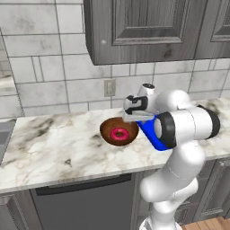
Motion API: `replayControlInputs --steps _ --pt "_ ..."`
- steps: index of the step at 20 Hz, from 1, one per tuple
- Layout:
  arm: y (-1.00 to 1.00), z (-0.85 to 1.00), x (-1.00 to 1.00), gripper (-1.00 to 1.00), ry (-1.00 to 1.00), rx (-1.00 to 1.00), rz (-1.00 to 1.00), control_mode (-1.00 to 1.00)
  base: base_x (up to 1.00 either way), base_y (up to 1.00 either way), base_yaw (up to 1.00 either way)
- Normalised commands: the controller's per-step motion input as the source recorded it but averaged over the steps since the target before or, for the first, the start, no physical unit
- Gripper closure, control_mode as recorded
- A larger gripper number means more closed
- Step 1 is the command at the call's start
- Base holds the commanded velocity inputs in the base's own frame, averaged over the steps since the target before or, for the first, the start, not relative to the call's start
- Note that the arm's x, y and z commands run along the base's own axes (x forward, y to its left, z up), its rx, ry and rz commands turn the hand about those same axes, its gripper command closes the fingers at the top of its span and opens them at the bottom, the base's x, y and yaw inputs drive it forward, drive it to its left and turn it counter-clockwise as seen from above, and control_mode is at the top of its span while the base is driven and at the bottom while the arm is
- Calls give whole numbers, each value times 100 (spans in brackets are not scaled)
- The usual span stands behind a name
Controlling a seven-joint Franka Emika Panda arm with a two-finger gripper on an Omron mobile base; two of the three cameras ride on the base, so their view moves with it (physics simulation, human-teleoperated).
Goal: Place the bowl with donut and the cupcake onto the tray.
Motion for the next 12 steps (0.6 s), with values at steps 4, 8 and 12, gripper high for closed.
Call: replayControlInputs --steps 4,8,12 --pt "6 -37 13 -100 1 2 0 -100 0 0 0" --pt "12 -26 14 100 0 1 0 -100 0 0 0" --pt "0 0 0 100 0 0 0 -100 0 0 0"
